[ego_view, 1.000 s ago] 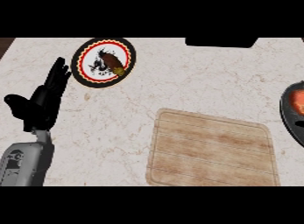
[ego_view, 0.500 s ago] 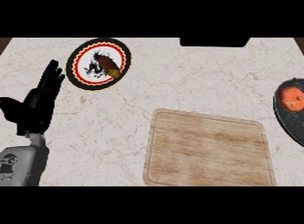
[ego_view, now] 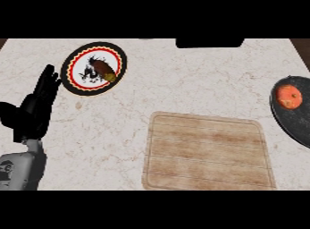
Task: Pick the squash from the cutting board and place it in the pan
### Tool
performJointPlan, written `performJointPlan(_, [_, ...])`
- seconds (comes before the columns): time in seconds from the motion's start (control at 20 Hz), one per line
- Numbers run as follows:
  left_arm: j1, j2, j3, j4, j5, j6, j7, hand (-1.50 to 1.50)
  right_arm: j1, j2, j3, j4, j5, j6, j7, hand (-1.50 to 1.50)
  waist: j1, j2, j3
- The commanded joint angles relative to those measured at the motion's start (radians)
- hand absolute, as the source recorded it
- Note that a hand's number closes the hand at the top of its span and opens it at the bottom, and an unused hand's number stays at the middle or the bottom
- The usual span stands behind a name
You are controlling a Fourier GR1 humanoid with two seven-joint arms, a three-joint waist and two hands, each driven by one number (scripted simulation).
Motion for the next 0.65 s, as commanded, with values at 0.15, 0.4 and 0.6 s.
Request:
performJointPlan(0.15, [0.018,0.005,0.017,0.009,0.002,0.004,-0.016,0.00,0.166,-0.061,-0.009,-0.046,-0.075,0.313,-0.226,-1.50,-0.030,-0.004,0.000])
performJointPlan(0.4, [0.066,-0.014,-0.017,-0.041,-0.006,-0.004,-0.012,0.00,0.235,-0.063,0.011,-0.107,-0.121,0.341,-0.200,-1.50,-0.022,-0.010,-0.001])
performJointPlan(0.6, [0.031,0.009,0.020,0.009,0.004,-0.004,-0.021,0.00,0.306,-0.069,0.027,-0.167,-0.152,0.306,-0.206,-1.50,-0.021,-0.003,-0.002])
